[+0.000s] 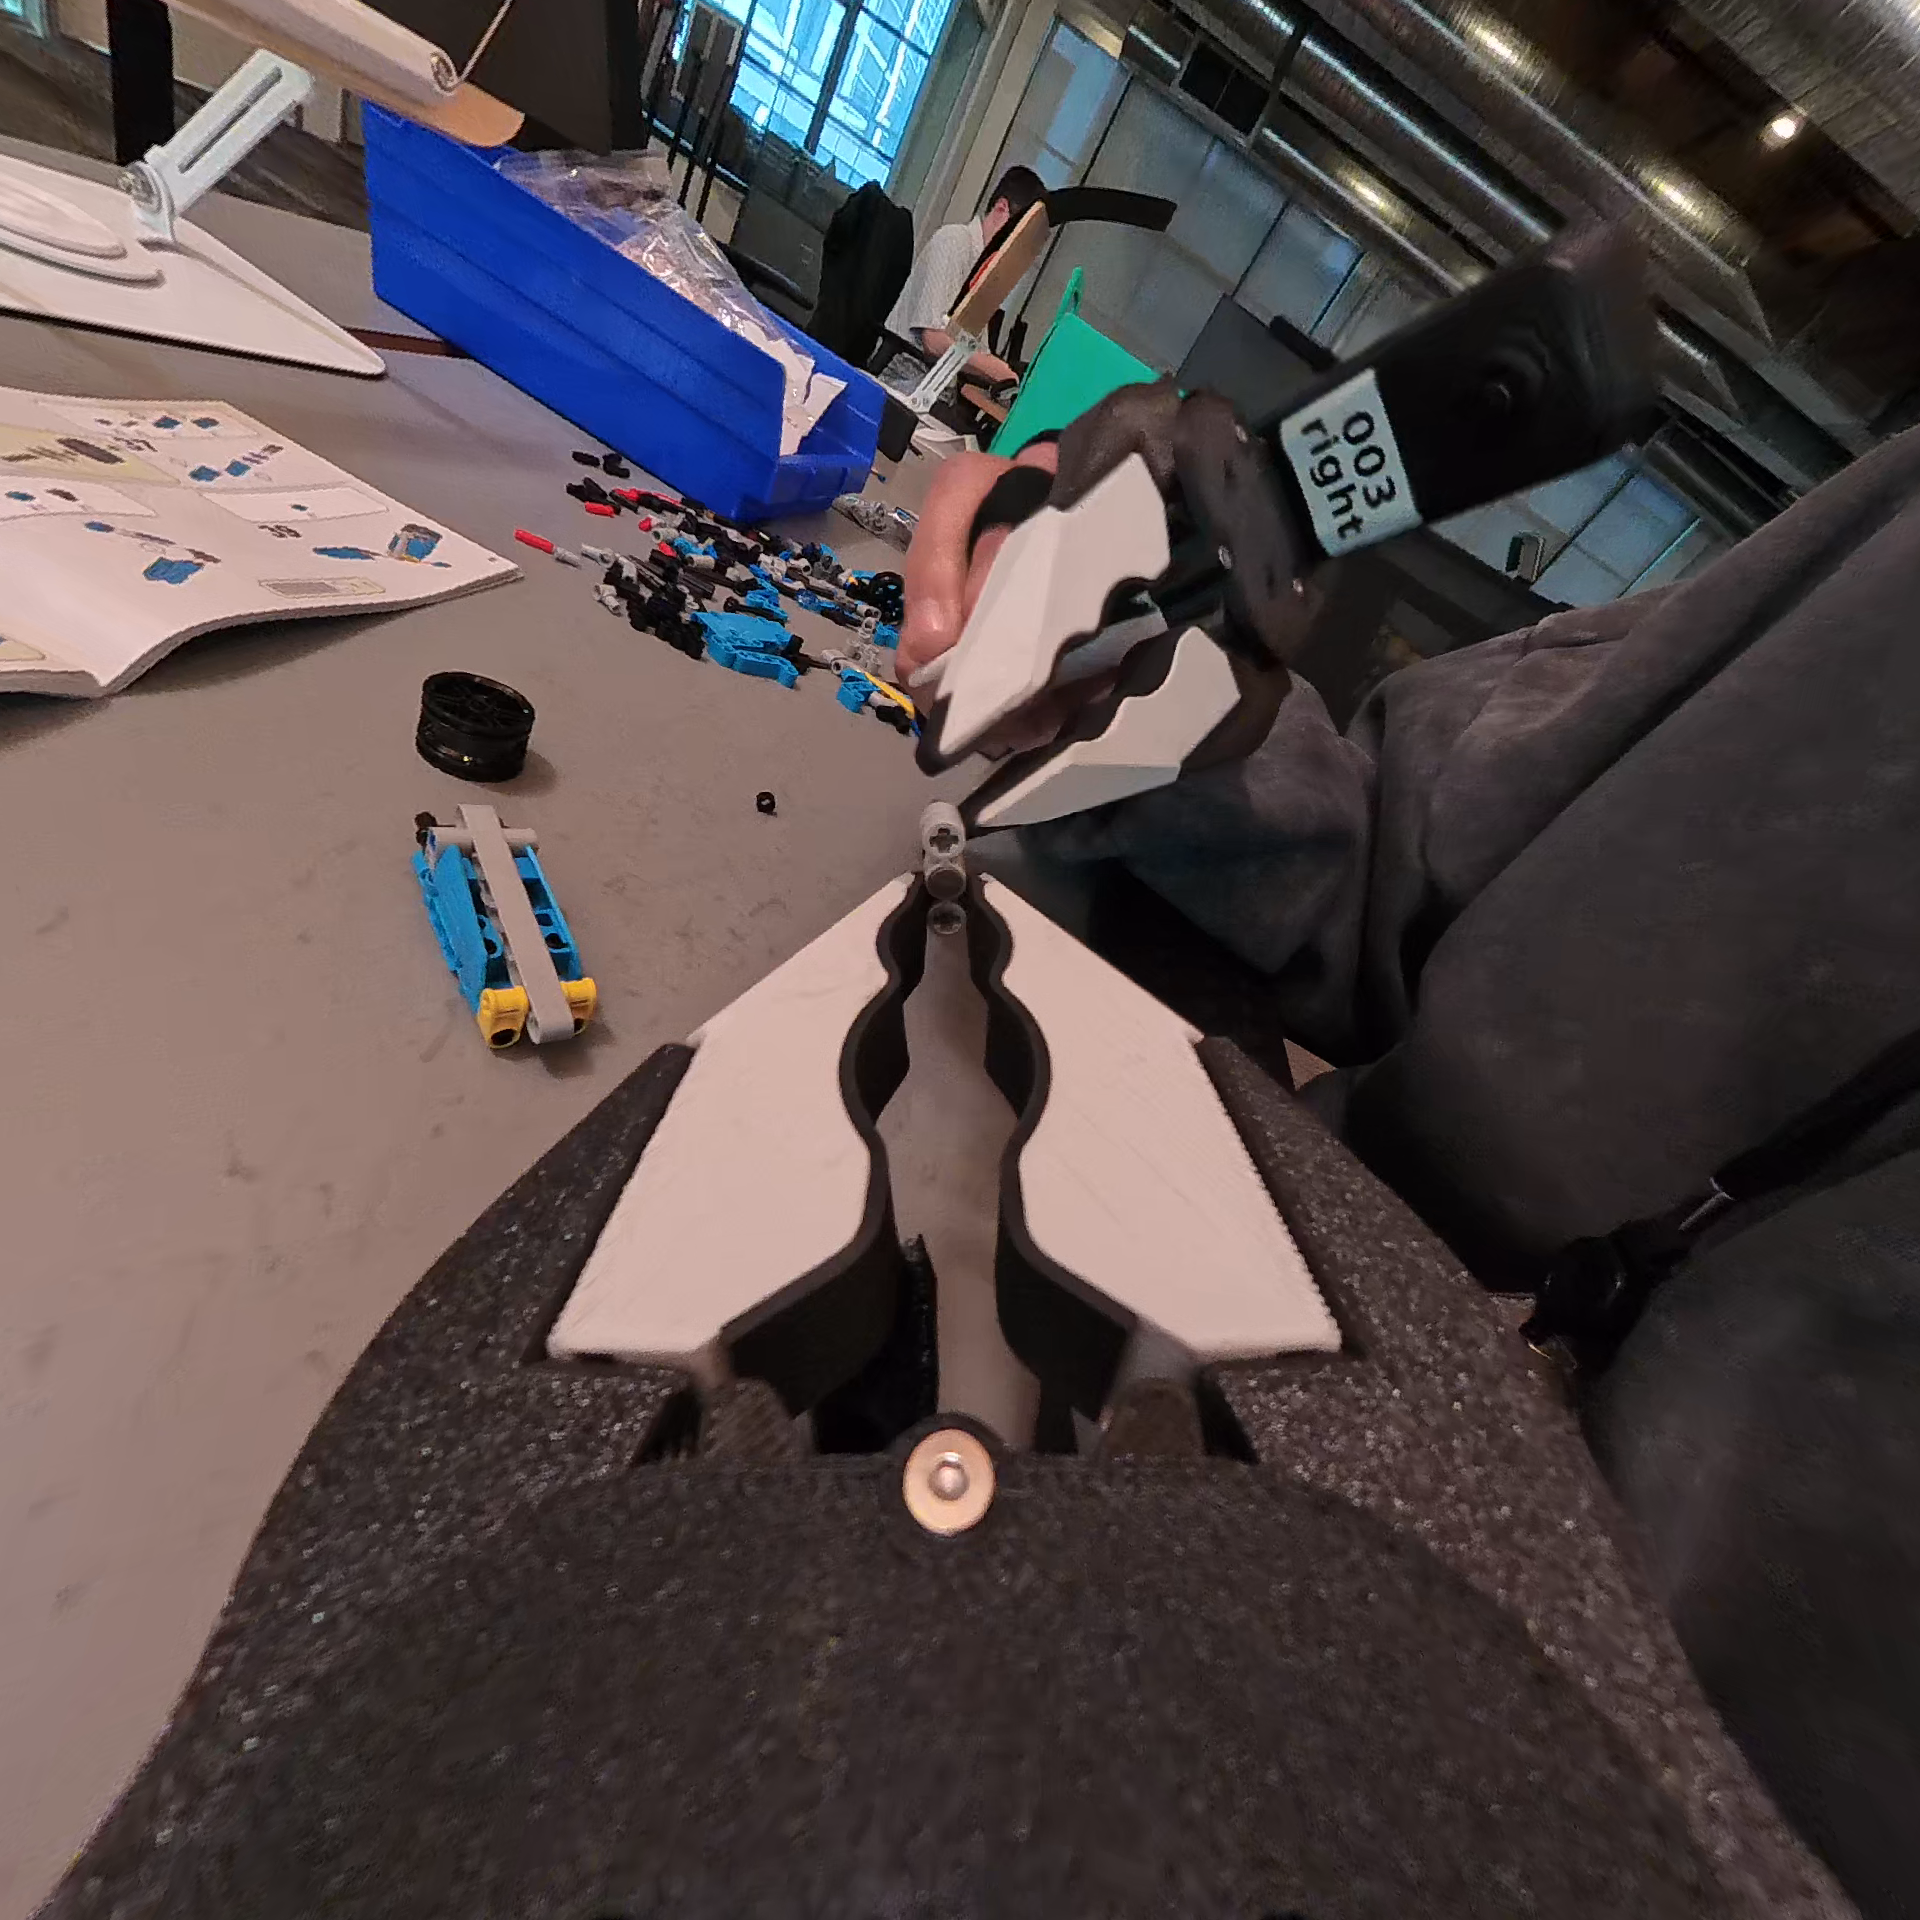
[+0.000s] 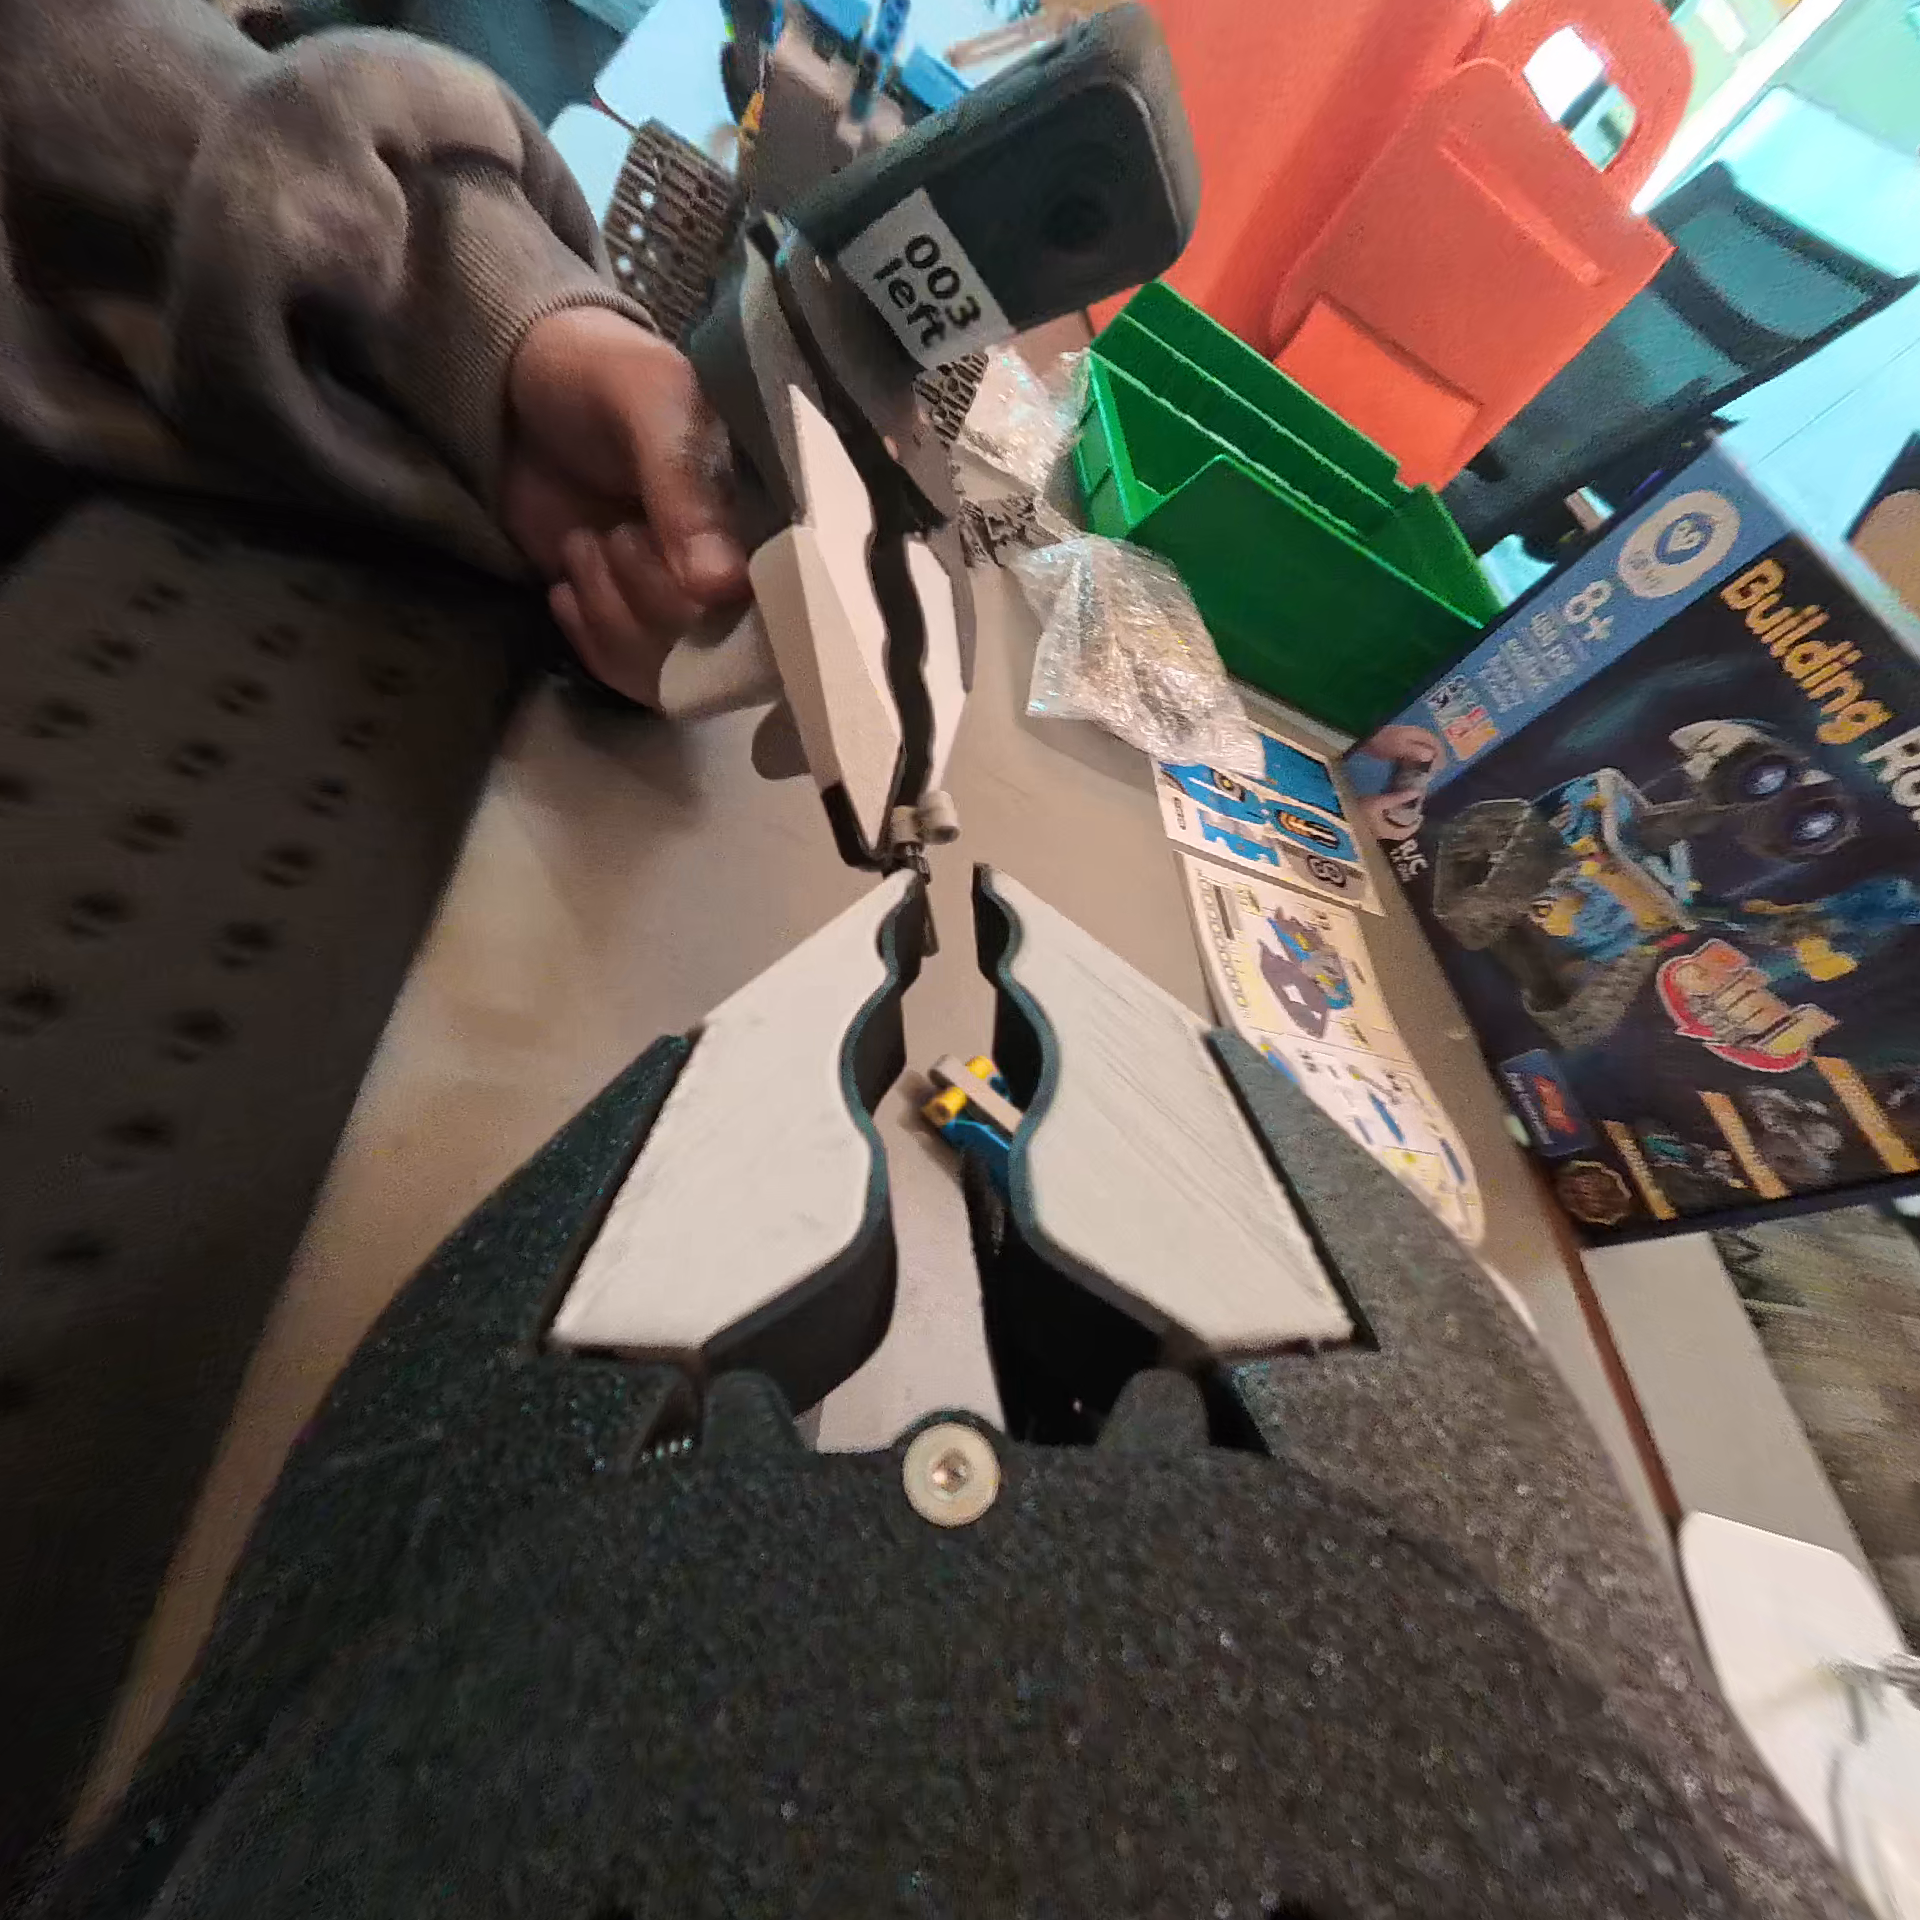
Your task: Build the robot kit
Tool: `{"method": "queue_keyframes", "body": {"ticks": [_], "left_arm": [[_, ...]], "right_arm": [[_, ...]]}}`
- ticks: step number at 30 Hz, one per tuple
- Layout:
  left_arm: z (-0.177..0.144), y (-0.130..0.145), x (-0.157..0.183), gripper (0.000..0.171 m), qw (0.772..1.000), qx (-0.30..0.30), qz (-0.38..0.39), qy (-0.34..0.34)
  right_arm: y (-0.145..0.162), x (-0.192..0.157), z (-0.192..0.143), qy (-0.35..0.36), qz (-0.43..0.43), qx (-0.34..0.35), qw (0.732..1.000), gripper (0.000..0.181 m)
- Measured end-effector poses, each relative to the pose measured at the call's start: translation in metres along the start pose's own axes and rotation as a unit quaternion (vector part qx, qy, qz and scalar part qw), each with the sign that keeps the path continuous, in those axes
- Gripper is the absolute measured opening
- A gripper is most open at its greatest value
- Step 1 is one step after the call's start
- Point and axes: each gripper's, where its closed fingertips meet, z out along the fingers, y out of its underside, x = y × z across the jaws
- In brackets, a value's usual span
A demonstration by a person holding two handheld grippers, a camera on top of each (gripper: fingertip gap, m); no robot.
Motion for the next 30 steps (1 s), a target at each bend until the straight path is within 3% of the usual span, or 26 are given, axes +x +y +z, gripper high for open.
{"method": "queue_keyframes", "body": {"ticks": [3, 8, 12, 15, 19, 24, 27, 30], "left_arm": [[0.000, 0.002, -0.004, 0.006, 1.000, -0.005, -0.005, -0.008], [0.000, 0.003, -0.008, 0.006, 1.000, -0.009, -0.008, -0.019], [0.004, 0.009, -0.009, 0.007, 0.999, -0.027, -0.001, -0.031], [0.005, 0.009, -0.015, 0.007, 0.998, -0.032, -0.001, -0.055], [-0.003, -0.014, -0.011, 0.007, 0.998, 0.019, 0.002, -0.064], [-0.025, -0.040, -0.022, 0.015, 0.992, 0.095, -0.023, -0.085], [-0.029, -0.046, -0.027, 0.019, 0.987, 0.119, -0.041, -0.098], [-0.010, -0.032, -0.020, 0.020, 0.990, 0.092, -0.026, -0.102]], "right_arm": [[0.004, -0.003, 0.002, 0.000, -0.015, -0.019, 1.000, 0.006], [0.019, -0.007, 0.009, -0.002, -0.025, -0.075, 0.997, 0.020], [0.025, -0.007, 0.014, 0.017, -0.057, -0.100, 0.993, 0.005], [0.031, -0.008, 0.018, 0.007, -0.045, -0.125, 0.991, 0.004], [0.019, 0.003, 0.016, -0.012, 0.069, -0.073, 0.995, 0.004], [0.017, 0.016, 0.010, -0.041, 0.209, -0.022, 0.977, 0.003], [0.007, 0.025, 0.009, -0.056, 0.303, 0.033, 0.951, 0.003], [-0.012, 0.035, 0.004, -0.090, 0.426, 0.122, 0.892, 0.003]]}}
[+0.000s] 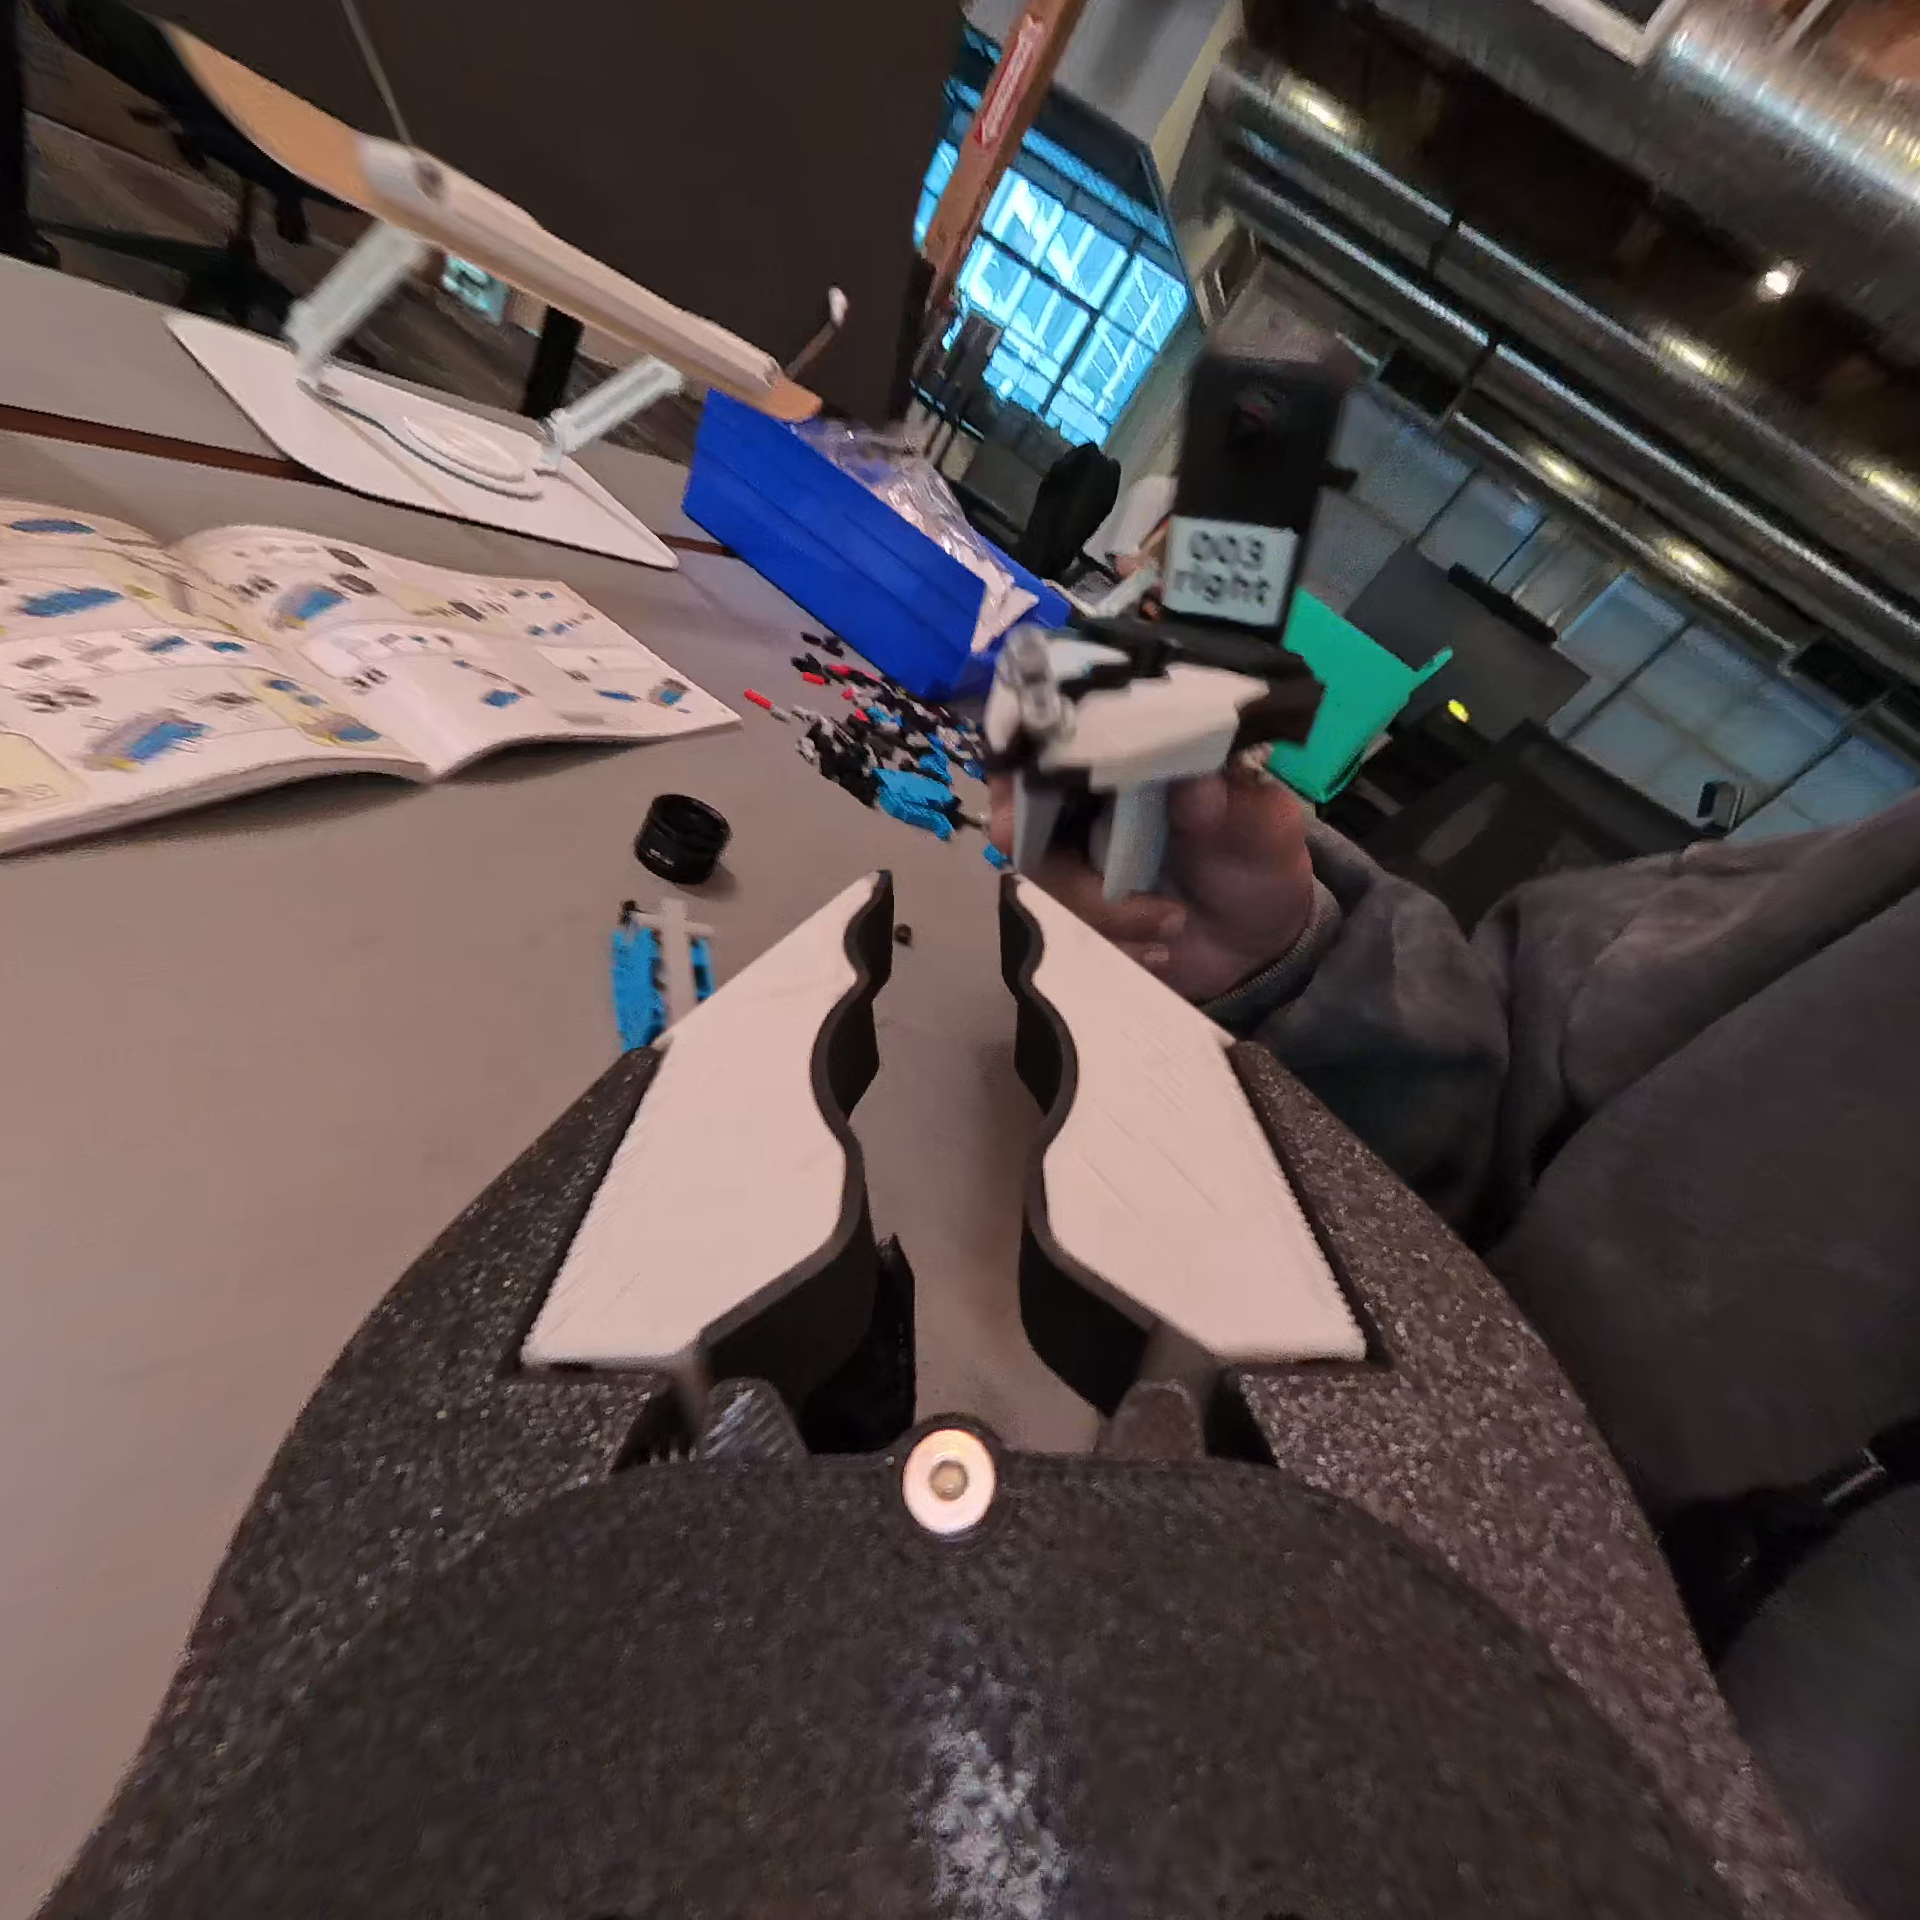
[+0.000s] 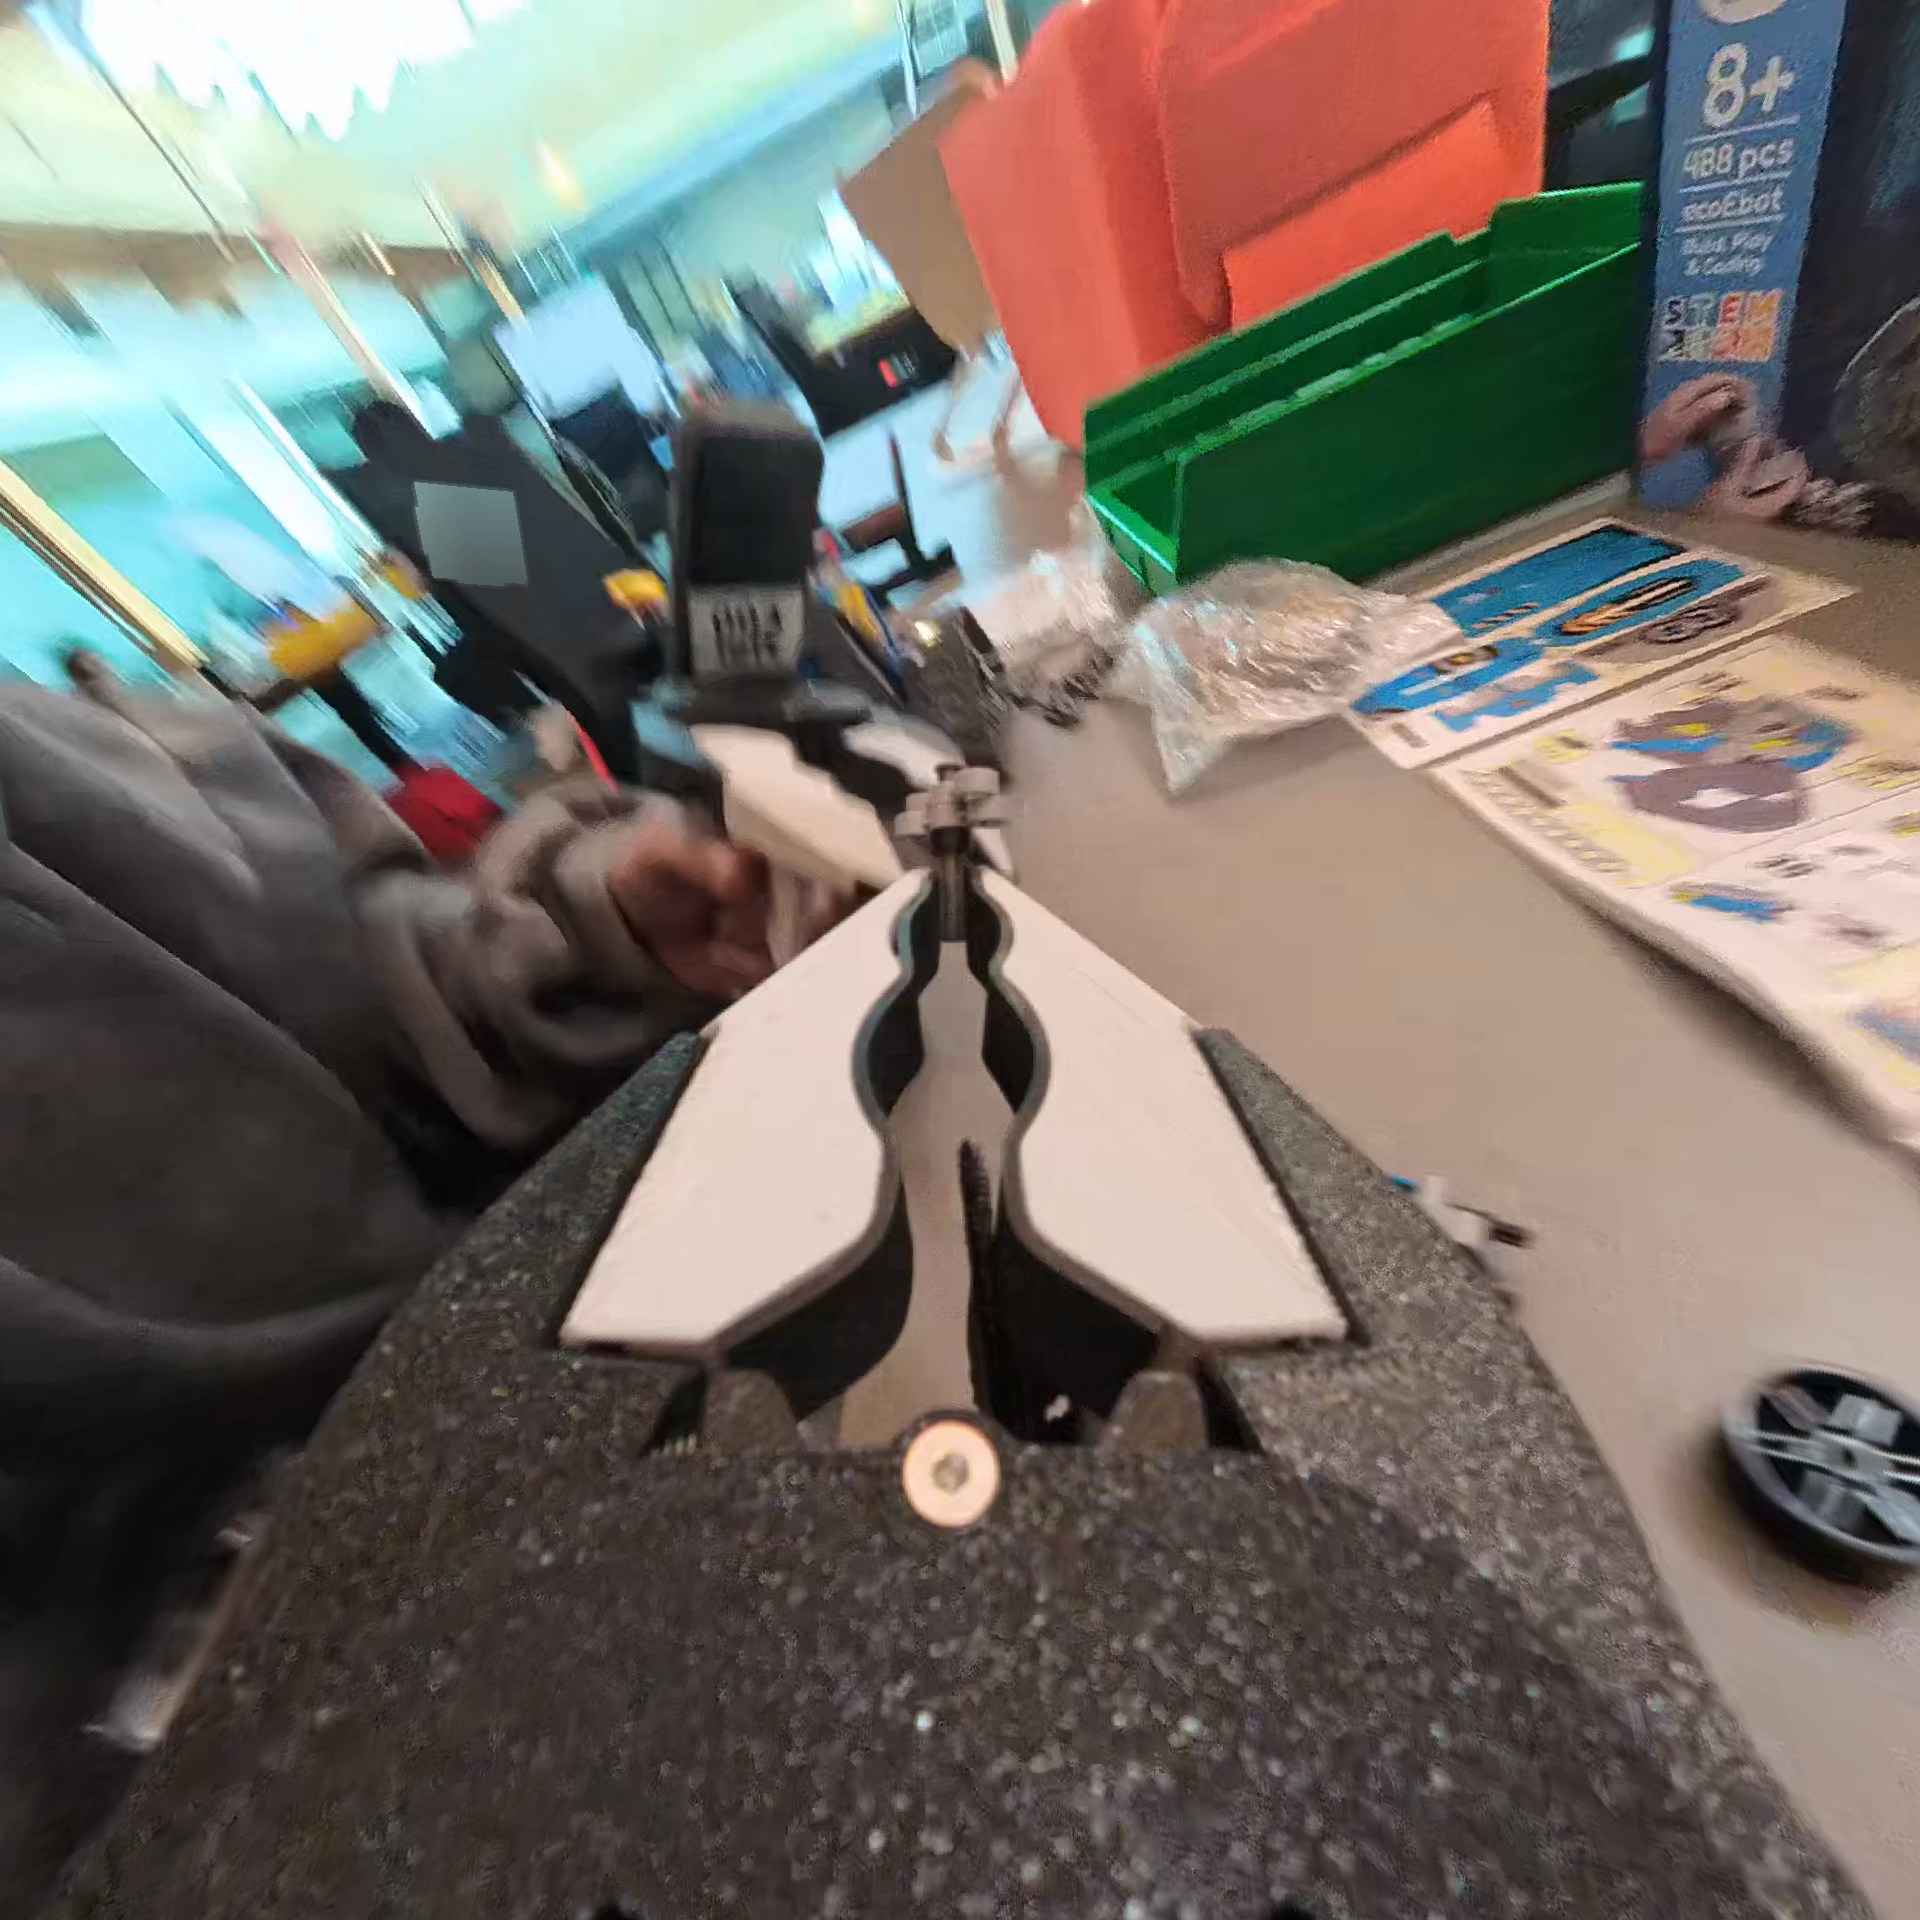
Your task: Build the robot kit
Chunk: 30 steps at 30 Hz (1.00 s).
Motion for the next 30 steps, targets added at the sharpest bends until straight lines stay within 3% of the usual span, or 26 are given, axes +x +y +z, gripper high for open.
{"method": "queue_keyframes", "body": {"ticks": [3, 7, 12, 16, 18, 23, 25, 27, 30], "left_arm": [[0.018, 0.009, 0.012, 0.021, 1.000, 0.007, 0.005, -0.007], [0.030, -0.006, 0.016, 0.023, 0.996, 0.072, 0.028, -0.043], [0.028, -0.018, 0.008, 0.023, 0.988, 0.109, 0.051, -0.096], [0.018, -0.017, -0.016, 0.038, 0.949, 0.051, 0.205, -0.232], [0.017, -0.014, -0.017, 0.054, 0.926, 0.006, 0.280, -0.252], [0.016, -0.010, -0.016, 0.076, 0.857, -0.063, 0.430, -0.275], [0.017, -0.004, -0.013, 0.066, 0.839, -0.083, 0.468, -0.264], [0.018, 0.002, -0.011, 0.054, 0.842, -0.092, 0.470, -0.249], [0.017, 0.007, -0.012, 0.049, 0.840, -0.103, 0.472, -0.245]], "right_arm": [[-0.017, -0.010, -0.003, -0.075, 0.096, 0.077, 0.990, 0.004], [-0.024, -0.018, 0.000, -0.133, 0.173, 0.130, 0.967, 0.004], [-0.026, -0.010, 0.001, -0.153, 0.259, 0.196, 0.933, 0.003], [-0.014, 0.002, 0.006, -0.142, 0.302, 0.178, 0.926, 0.003], [-0.012, 0.003, 0.005, -0.157, 0.327, 0.172, 0.916, 0.004], [0.006, -0.002, 0.014, -0.174, 0.366, 0.107, 0.908, 0.003], [0.012, -0.004, 0.017, -0.171, 0.366, 0.089, 0.910, 0.003], [0.013, -0.006, 0.019, -0.169, 0.359, 0.080, 0.914, 0.004], [0.020, -0.008, 0.021, -0.151, 0.328, 0.050, 0.931, 0.003]]}}
